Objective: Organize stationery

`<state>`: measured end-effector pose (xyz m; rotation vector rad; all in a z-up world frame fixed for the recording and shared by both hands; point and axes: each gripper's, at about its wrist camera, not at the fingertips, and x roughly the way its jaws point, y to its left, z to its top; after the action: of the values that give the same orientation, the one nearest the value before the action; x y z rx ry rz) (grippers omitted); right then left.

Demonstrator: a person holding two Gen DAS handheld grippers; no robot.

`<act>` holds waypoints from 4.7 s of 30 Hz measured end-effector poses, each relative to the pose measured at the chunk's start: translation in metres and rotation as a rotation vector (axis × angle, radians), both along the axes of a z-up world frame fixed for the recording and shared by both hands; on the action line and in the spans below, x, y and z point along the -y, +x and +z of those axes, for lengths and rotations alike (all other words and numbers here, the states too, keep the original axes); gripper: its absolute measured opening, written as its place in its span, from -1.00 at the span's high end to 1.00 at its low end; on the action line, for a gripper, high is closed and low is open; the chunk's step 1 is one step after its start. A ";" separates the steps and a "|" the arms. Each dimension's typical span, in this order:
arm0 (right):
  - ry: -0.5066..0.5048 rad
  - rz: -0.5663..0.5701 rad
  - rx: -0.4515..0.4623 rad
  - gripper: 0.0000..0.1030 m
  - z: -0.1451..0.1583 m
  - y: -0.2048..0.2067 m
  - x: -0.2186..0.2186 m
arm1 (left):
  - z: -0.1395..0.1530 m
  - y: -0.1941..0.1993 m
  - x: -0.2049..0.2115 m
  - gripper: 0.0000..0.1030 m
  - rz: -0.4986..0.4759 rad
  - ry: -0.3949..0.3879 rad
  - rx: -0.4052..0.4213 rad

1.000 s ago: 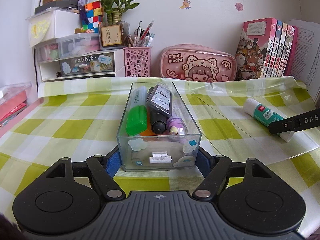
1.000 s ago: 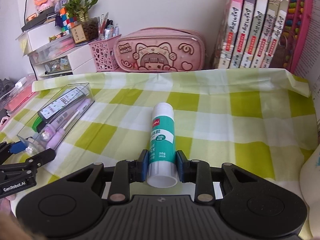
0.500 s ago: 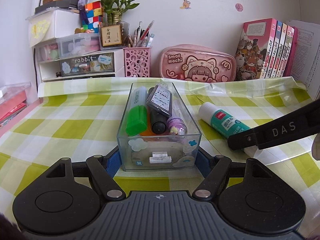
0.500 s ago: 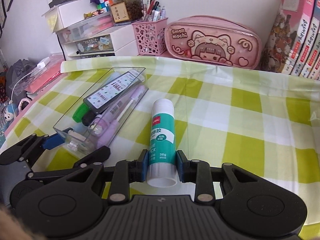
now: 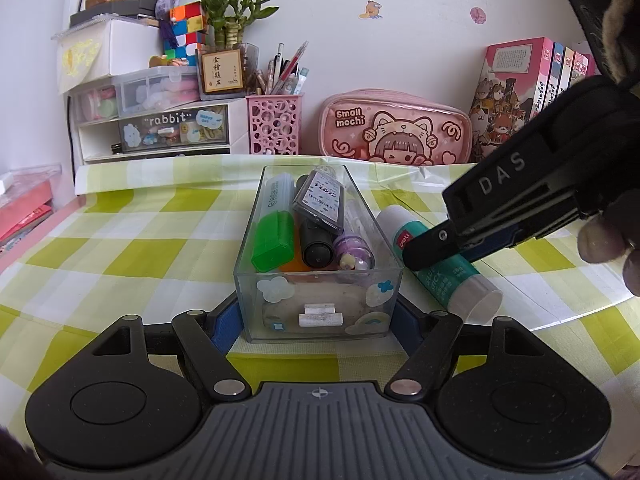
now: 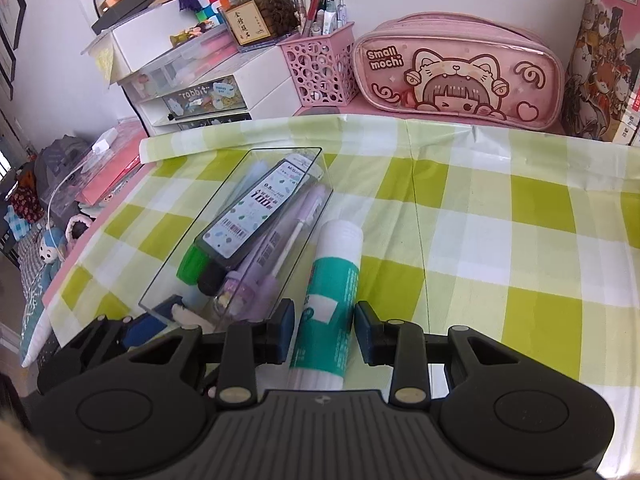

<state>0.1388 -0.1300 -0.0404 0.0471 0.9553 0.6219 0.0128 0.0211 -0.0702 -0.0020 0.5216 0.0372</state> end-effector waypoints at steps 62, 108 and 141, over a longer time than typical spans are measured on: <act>0.241 -0.272 -0.085 0.13 0.027 0.013 -0.028 | 0.000 0.000 0.000 -0.43 -0.003 -0.009 0.002; -0.069 -0.346 0.245 -1.00 0.069 -0.123 0.080 | 0.080 -0.032 0.035 -0.90 0.028 0.042 -0.231; -0.071 -0.326 0.228 -1.00 0.069 -0.120 0.082 | 0.080 -0.031 0.035 -0.90 0.044 0.049 -0.223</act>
<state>0.0188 -0.2119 0.0283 0.0654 0.7279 0.2846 -0.0179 -0.0139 0.0101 0.0388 0.7435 0.0935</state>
